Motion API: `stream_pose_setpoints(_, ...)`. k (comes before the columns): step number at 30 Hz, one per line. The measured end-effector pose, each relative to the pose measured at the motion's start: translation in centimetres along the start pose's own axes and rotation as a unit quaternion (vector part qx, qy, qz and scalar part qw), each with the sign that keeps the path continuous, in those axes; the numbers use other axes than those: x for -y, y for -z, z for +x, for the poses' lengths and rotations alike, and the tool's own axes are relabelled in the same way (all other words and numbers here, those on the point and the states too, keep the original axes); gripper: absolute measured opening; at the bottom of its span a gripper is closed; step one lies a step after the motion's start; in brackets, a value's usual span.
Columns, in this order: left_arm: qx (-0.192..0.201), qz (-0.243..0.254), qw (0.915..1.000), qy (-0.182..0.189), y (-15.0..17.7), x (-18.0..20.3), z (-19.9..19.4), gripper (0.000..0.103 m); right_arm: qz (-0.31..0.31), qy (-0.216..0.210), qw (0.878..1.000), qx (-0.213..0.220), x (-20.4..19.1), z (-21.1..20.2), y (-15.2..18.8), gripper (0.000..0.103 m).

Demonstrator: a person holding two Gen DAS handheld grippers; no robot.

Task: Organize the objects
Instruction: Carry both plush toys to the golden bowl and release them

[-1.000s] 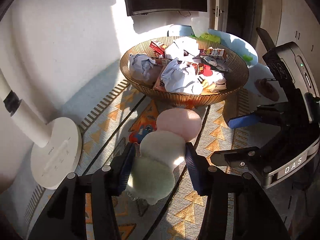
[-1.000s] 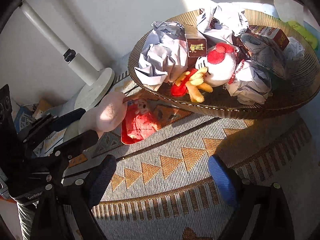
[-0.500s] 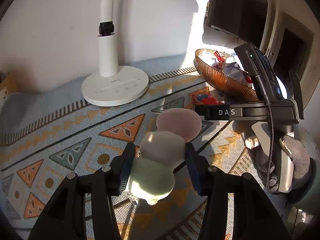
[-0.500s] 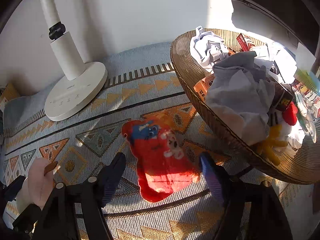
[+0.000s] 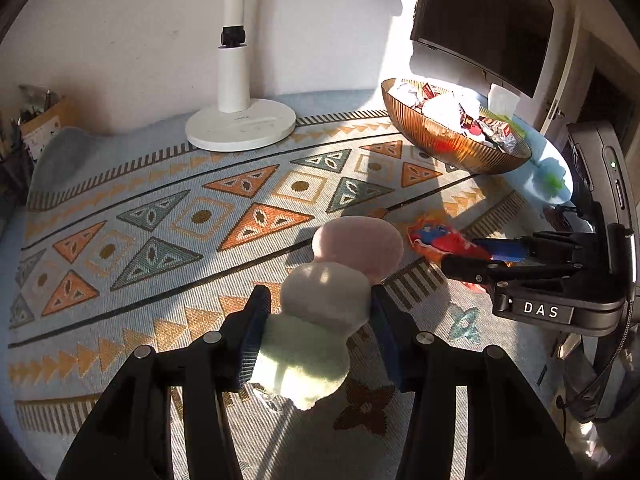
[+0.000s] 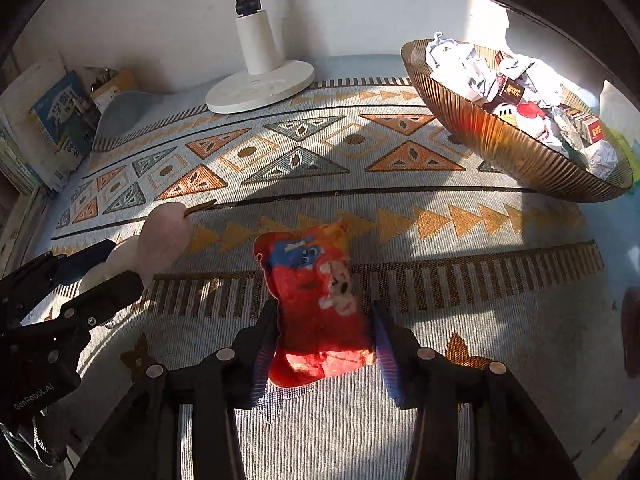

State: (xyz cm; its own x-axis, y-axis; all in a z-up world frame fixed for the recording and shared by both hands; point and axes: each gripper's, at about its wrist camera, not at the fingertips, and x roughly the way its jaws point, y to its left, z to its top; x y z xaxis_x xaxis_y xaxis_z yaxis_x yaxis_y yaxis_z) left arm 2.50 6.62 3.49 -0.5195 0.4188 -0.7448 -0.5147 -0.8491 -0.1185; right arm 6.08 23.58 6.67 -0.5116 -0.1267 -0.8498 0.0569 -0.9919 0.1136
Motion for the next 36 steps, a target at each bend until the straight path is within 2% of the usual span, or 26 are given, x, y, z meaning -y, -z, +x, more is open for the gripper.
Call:
stream_pose_setpoints(1,-0.004,-0.007,1.0000,0.003,0.4,0.1,0.1,0.048,0.005,-0.010,1.000,-0.009,0.2,0.1,0.0,0.070)
stream_pose_setpoints(2,-0.008,-0.013,0.9999,0.004,0.6,0.2,0.4,0.048,0.012,-0.024,1.000,-0.012,0.5,0.3,-0.1,0.081)
stream_pose_setpoints(4,-0.012,-0.017,0.9998,-0.005,1.2,0.4,0.8,0.048,0.014,-0.031,0.999,-0.008,0.7,0.3,0.0,0.082)
stream_pose_setpoints(11,0.004,-0.007,0.9996,-0.026,1.7,1.2,0.7,0.050,-0.016,0.014,1.000,0.021,0.4,1.4,-0.8,0.083)
stream_pose_setpoints(12,0.005,-0.004,0.9995,-0.031,1.7,1.3,0.7,0.051,-0.020,0.020,0.999,0.021,0.2,1.4,-0.8,0.082)
stream_pose_setpoints(13,0.004,0.000,0.9993,-0.036,1.8,1.6,0.7,0.051,-0.023,0.031,0.999,0.028,0.1,1.4,-0.7,0.074)
stream_pose_setpoints(14,0.005,0.005,0.9991,-0.042,1.8,1.8,0.7,0.051,-0.025,0.036,0.998,0.035,0.0,1.3,-0.6,0.061)
stream_pose_setpoints(15,0.006,0.010,0.9987,-0.049,1.9,2.0,0.7,0.051,-0.029,0.027,0.998,0.040,-0.2,1.1,-0.5,0.055)
stream_pose_setpoints(16,0.007,0.016,0.9983,-0.055,1.9,2.3,0.8,0.051,-0.037,0.014,0.998,0.044,-0.3,0.9,-0.3,0.039)
stream_pose_setpoints(17,0.009,0.022,0.9977,-0.063,2.0,2.5,0.8,0.051,-0.040,0.015,0.998,0.049,-0.5,0.6,-0.1,0.036)
stream_pose_setpoints(21,0.009,0.031,0.9964,-0.079,2.1,3.0,0.8,0.050,-0.018,-0.004,0.998,0.056,0.4,-0.1,-0.2,0.035)
stream_pose_setpoints(24,0.005,0.009,0.9980,-0.063,1.5,2.6,0.8,0.049,0.026,-0.051,0.996,0.067,2.6,-1.6,-0.5,0.034)
stream_pose_setpoints(25,0.003,-0.003,0.9985,-0.055,1.2,2.5,0.8,0.049,0.036,-0.051,0.995,0.073,3.4,-2.4,-0.8,0.034)
stream_pose_setpoints(27,0.007,-0.014,0.9989,-0.045,-0.1,2.8,0.6,0.047,0.055,-0.038,0.993,0.095,5.1,-4.7,-1.6,0.034)
stream_pose_setpoints(29,0.026,-0.003,0.9991,-0.033,-2.2,3.9,-0.2,0.047,0.070,-0.041,0.987,0.136,7.1,-7.9,-2.9,0.034)
stream_pose_setpoints(31,0.052,0.019,0.9982,-0.020,-5.1,5.7,-1.3,0.047,0.086,-0.023,0.979,0.181,9.0,-11.2,-4.6,0.034)
stream_pose_setpoints(33,0.084,0.041,0.9956,-0.012,-8.2,7.9,-2.2,0.047,0.109,0.017,0.968,0.224,11.2,-14.2,-6.7,0.034)
stream_pose_setpoints(36,0.119,0.065,0.9908,-0.001,-13.2,11.3,-2.1,0.048,0.145,0.074,0.954,0.252,14.5,-16.0,-10.3,0.035)
